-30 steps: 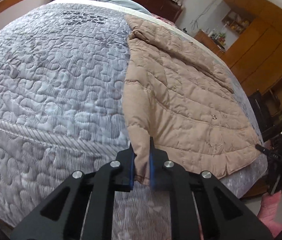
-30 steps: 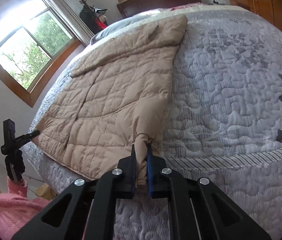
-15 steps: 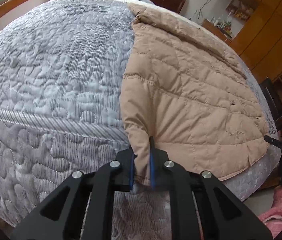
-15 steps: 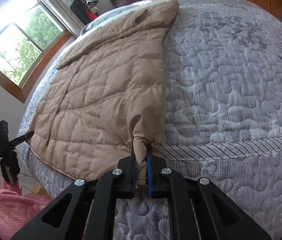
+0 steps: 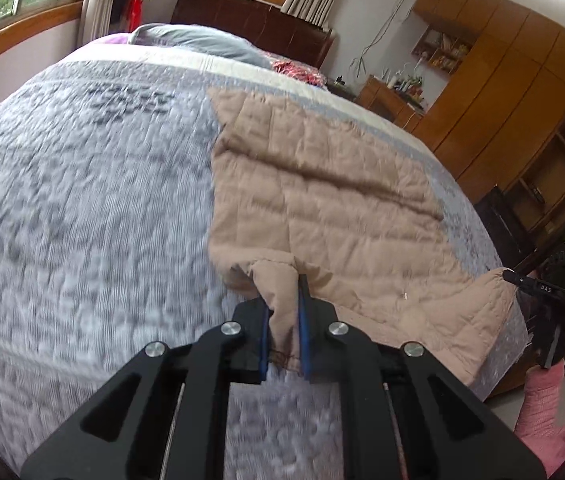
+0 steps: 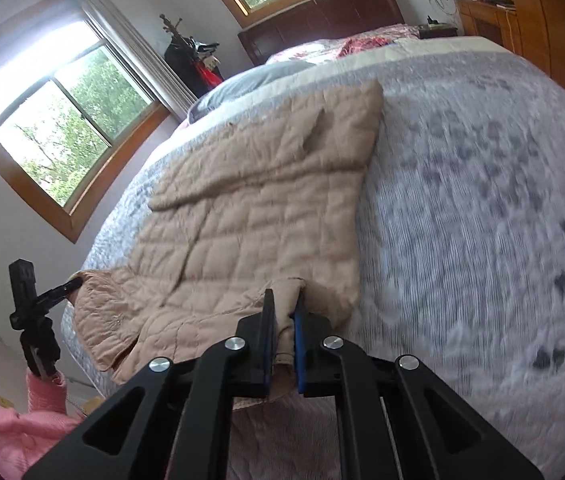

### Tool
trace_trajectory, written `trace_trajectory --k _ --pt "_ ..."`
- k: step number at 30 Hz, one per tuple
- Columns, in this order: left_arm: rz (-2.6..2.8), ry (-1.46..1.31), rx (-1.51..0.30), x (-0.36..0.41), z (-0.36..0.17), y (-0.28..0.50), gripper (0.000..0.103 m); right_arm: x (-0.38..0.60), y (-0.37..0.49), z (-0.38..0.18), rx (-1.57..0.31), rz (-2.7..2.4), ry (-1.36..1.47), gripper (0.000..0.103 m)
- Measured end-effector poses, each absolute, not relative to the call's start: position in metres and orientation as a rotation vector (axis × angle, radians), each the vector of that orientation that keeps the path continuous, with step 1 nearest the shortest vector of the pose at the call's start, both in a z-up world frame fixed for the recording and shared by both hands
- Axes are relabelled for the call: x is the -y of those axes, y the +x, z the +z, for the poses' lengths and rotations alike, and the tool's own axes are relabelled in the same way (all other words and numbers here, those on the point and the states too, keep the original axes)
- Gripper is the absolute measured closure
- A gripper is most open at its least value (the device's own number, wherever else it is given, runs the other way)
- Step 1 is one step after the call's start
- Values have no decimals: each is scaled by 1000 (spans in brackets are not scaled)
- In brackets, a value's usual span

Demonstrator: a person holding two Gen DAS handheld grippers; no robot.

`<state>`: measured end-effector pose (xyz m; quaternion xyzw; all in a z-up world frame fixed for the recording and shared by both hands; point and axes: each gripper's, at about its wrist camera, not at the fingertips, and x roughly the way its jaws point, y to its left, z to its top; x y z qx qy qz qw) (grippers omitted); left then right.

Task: Fold large clothes
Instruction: 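Grasp the hem with both grippers and lift it toward the collar, then lay the hem down with the left gripper while the right gripper opens and withdraws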

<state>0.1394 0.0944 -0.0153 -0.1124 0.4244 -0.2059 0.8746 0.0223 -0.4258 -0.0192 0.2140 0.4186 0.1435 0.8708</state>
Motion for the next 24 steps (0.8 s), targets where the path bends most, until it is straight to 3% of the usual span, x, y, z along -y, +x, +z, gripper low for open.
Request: trace_trajectory --k 14,24 --pt "-393 -235 -790 -73 44 286 93 453 156 50 -835 302 469 95" --pt "-329 -234 -852 -45 29 408 93 477 272 32 -905 253 517 95"
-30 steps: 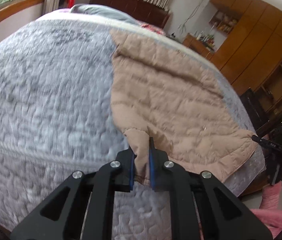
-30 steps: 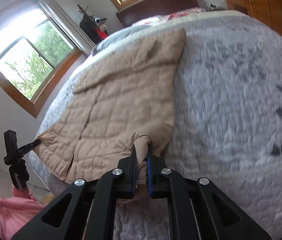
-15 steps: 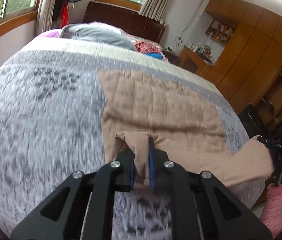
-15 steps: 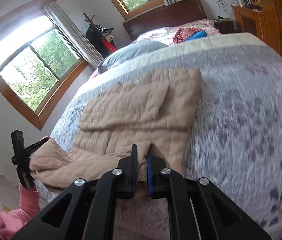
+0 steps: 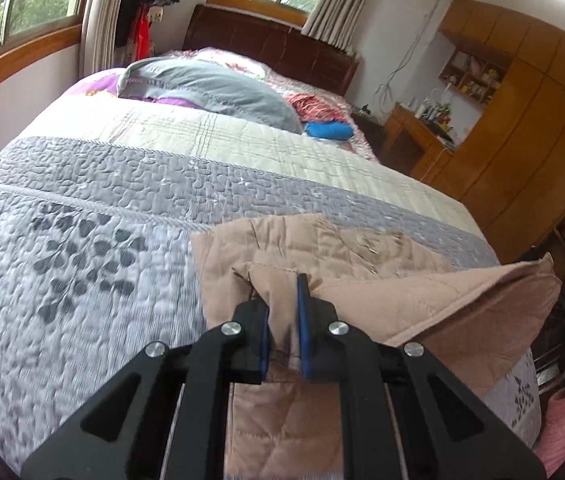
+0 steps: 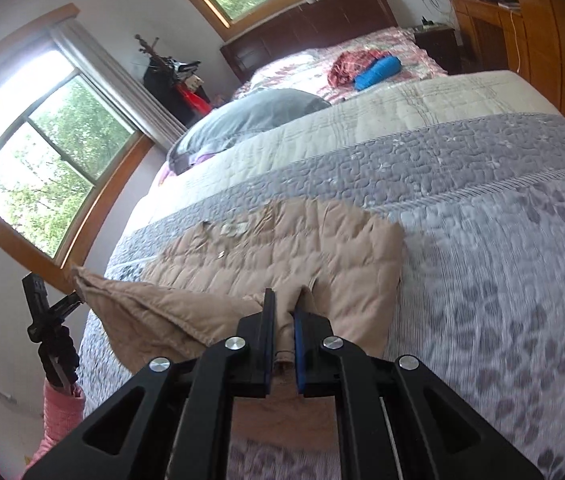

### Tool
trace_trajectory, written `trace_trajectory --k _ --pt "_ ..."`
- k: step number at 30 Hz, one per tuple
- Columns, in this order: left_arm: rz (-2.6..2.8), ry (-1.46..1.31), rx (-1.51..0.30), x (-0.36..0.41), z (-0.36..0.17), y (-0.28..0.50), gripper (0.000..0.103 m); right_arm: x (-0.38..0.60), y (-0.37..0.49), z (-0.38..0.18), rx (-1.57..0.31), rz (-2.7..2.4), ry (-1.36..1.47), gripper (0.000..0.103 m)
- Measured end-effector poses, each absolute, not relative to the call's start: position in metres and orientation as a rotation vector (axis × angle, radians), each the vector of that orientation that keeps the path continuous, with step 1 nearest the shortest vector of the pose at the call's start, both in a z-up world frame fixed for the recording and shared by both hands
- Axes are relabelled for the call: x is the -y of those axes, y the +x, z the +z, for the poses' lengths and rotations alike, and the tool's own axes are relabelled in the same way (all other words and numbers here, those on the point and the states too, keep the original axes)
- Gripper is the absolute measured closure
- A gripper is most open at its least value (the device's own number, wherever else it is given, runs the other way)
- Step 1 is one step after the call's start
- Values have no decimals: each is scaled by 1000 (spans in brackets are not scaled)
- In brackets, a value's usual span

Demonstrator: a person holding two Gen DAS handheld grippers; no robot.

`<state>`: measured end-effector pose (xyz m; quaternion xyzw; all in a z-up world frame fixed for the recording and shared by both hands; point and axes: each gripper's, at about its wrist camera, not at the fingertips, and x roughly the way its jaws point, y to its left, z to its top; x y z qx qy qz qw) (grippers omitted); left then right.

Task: Fold large clothes
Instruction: 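Lay the hem down with the left gripper while the right gripper opens and withdraws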

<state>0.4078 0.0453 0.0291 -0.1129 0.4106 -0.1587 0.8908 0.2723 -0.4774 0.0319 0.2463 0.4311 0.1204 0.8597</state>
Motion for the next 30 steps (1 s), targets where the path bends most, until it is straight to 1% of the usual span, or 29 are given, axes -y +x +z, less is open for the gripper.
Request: trace_trajectory --k 10,15,20,22,25,26,27,29,30 --pt "-255 -261 -1006 -31 -36 505 93 492 363 -25 -1037 197 563 95" --pt "-238 -244 -1067 -24 -63 529 92 495 390 -57 -1101 171 577 95" --pt "-244 -266 -1099 -24 -72 540 89 501 397 -76 -1124 173 621 94" --pt "-263 -299 -1113 -29 -69 542 88 507 393 -76 -1105 200 670 89" --pt "-307 -388 -1125 -45 -58 540 85 521 384 -69 -1055 230 749 75" --pt "-323 -417 -1125 -50 -54 538 84 526 380 -63 -1032 208 748 60" --pt "-342 -452 -1120 -56 -48 535 82 531 373 -55 -996 176 729 57" --pt "-378 -498 -1100 -65 -36 526 79 536 363 -46 -956 201 735 57" --pt "-381 -504 -1084 -69 -30 521 74 536 356 -42 -943 210 735 57"
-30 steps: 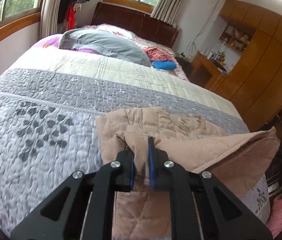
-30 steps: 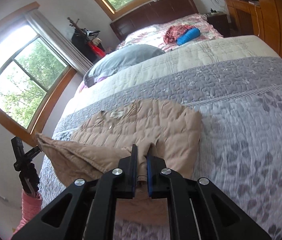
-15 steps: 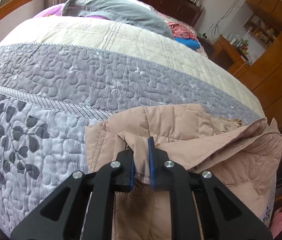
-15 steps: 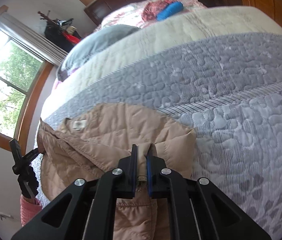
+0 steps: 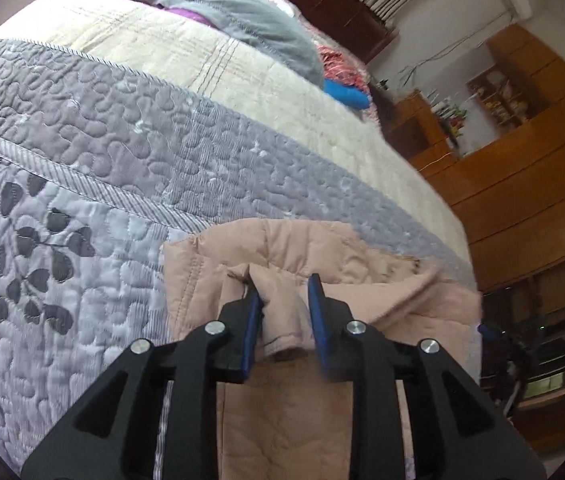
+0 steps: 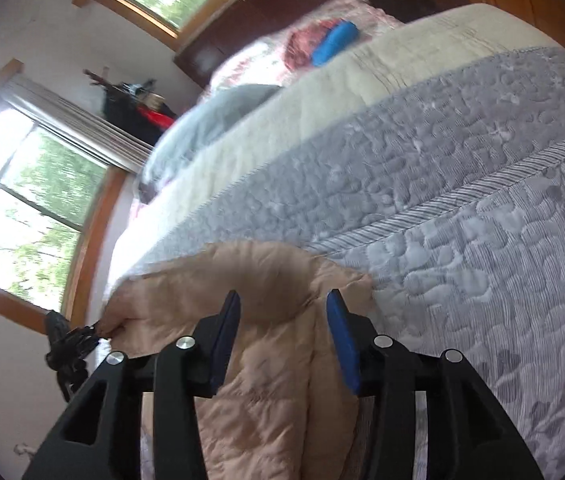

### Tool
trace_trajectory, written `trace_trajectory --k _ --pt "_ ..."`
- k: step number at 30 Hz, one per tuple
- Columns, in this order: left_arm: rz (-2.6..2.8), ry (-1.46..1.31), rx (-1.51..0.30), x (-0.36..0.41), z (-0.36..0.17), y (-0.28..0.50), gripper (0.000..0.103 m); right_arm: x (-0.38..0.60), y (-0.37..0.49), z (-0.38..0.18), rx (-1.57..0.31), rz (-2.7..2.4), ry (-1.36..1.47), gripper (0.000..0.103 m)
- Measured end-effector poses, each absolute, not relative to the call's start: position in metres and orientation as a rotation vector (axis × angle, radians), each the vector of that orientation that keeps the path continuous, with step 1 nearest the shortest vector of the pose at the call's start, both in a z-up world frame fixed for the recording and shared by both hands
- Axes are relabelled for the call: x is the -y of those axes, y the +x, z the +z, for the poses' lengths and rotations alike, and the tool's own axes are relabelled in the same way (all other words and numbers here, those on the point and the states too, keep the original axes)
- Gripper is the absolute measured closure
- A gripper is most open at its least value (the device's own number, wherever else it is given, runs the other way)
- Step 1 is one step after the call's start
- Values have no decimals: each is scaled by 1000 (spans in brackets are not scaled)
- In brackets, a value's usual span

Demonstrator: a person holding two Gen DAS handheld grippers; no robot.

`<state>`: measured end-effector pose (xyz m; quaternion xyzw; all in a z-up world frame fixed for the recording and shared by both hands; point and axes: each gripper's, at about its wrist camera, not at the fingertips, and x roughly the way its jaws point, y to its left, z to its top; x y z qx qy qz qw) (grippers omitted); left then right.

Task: Fold large clothes
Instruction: 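Lay the hem down with the left gripper while the right gripper opens and withdraws, then grasp the folded coat edge with both grippers and lift it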

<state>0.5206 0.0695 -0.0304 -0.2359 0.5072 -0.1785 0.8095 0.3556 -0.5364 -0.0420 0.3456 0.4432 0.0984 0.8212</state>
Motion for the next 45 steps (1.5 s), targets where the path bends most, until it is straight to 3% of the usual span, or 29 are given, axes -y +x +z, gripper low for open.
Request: trace_trajectory --k 1,14,17,18,20,21,23,28,35,41,43,45 --pt "-368 -497 -1062 -76 -24 513 70 534 352 -39 -942 211 718 57" --pt "-328 -328 -1097 -72 -61 441 67 475 316 -71 -1042 232 556 58" --pt "-346 -301 -1071 -58 -58 439 69 467 322 -72 -1055 192 494 73" --pt "-338 -289 -1073 -53 -58 441 74 464 323 -69 -1054 171 465 82" --pt "-303 -238 -1066 -44 -58 444 89 460 323 -66 -1038 170 442 91" --pt "-299 -228 -1062 -40 -57 445 95 459 322 -60 -1021 162 430 93" --pt "-292 -231 -1032 -37 -51 444 97 461 318 -51 -991 157 437 95" --pt "-286 -224 -957 -31 -35 451 97 475 318 -39 -935 152 493 95" --pt "-282 -256 -1068 -38 -85 473 94 479 331 -85 -1034 118 535 94" --pt "-266 -236 -1088 -36 -95 476 90 479 331 -106 -1050 115 581 94" --pt "-248 -235 -1098 -36 -90 476 89 478 328 -100 -1048 93 563 90" --pt "-209 -250 -1087 -41 -74 469 86 477 321 -85 -1018 44 539 79"
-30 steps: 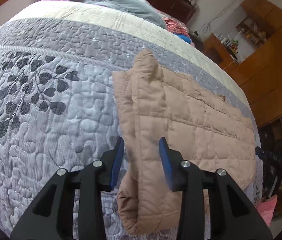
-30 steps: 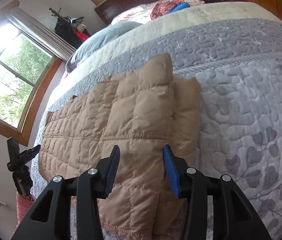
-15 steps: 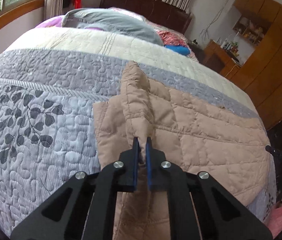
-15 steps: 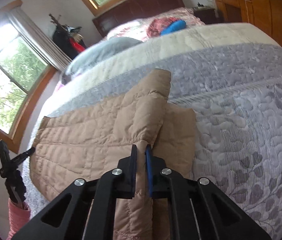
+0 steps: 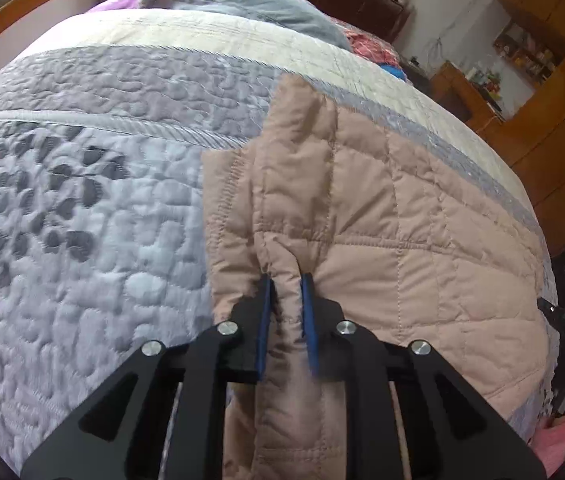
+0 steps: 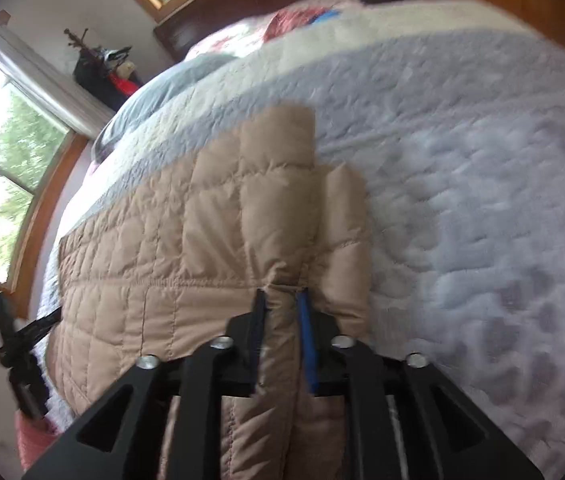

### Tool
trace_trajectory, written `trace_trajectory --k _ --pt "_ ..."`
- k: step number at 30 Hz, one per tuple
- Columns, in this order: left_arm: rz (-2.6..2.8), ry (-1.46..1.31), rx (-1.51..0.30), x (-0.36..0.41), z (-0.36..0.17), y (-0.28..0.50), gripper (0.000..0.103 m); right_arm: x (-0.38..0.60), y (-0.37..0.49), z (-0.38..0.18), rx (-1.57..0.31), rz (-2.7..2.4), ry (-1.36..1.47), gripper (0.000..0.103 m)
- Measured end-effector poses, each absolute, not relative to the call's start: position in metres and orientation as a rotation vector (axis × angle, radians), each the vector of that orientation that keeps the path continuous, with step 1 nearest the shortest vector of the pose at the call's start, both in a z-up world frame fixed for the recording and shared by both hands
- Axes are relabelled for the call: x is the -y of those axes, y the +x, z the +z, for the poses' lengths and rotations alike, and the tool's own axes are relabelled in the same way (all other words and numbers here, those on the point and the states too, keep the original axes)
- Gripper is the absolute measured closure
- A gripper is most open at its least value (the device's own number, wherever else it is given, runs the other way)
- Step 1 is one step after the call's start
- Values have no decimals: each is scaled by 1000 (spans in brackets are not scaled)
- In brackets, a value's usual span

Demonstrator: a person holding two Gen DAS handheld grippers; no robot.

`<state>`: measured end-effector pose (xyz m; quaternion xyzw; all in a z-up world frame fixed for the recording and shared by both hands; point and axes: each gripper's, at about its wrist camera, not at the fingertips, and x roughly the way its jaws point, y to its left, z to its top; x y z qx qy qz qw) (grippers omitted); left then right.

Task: Fold large clothes
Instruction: 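Grasp the folded coat edge with both grippers and lift it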

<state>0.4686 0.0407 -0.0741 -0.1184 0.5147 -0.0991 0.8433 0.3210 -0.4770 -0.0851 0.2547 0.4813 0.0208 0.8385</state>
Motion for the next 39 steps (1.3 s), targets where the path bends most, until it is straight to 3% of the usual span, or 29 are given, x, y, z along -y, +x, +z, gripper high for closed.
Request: trace_trajectory --k 5,11,16,25,39 --pt "-128 -180 -926 -35 -17 423 90 449 276 -25 -912 -4 413 79" --pt "-261 -82 -952 44 -2 379 88 368 254 -1 -946 101 368 79" --pt "-328 -32 -1001 94 -28 361 86 317 250 -16 -984 88 288 79" --pt "-328 19 -1065 103 -87 359 86 310 265 -78 -1098 65 321 83" --pt "-310 33 -1050 107 -88 352 87 303 272 -93 -1114 55 274 82"
